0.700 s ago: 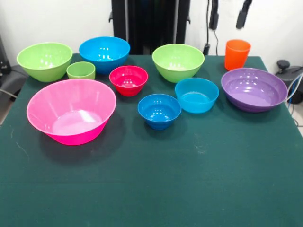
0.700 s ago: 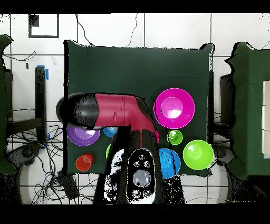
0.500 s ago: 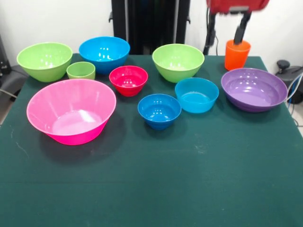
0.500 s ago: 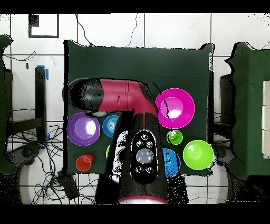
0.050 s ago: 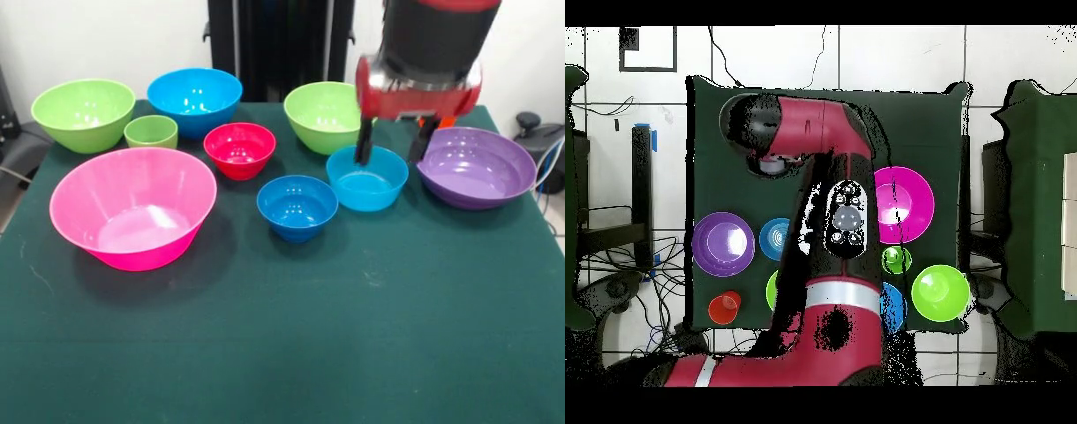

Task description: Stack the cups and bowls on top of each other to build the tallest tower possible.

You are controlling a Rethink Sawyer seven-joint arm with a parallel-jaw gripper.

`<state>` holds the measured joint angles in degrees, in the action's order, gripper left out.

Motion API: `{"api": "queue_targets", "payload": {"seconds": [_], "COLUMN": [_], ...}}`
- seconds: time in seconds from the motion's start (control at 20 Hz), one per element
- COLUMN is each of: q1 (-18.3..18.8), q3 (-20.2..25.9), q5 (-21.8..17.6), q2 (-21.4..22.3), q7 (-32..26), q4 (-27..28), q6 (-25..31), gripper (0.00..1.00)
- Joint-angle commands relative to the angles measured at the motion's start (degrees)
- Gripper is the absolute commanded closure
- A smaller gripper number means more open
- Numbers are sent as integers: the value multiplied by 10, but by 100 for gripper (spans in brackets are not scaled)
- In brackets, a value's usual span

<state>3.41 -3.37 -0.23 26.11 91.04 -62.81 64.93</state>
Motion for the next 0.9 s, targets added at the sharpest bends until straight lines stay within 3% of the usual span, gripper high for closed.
{"api": "queue_targets", "payload": {"seconds": [0.05,0.15,0.25,0.5,0.8,0.9], "q1": [10,9,6,7,13,18], "q3": [3,-4,-16,-29,-29,-23], "q5": [-38,-33,-29,-27,-5,-3], "q2": [-85,-89,-88,-90,-106,-135], "q7": [71,85,99,87,95,90], "q4": [99,92,82,54,56,85], "q6": [35,11,24,6,0,2], "gripper": [0,0,0,0,0,0]}}
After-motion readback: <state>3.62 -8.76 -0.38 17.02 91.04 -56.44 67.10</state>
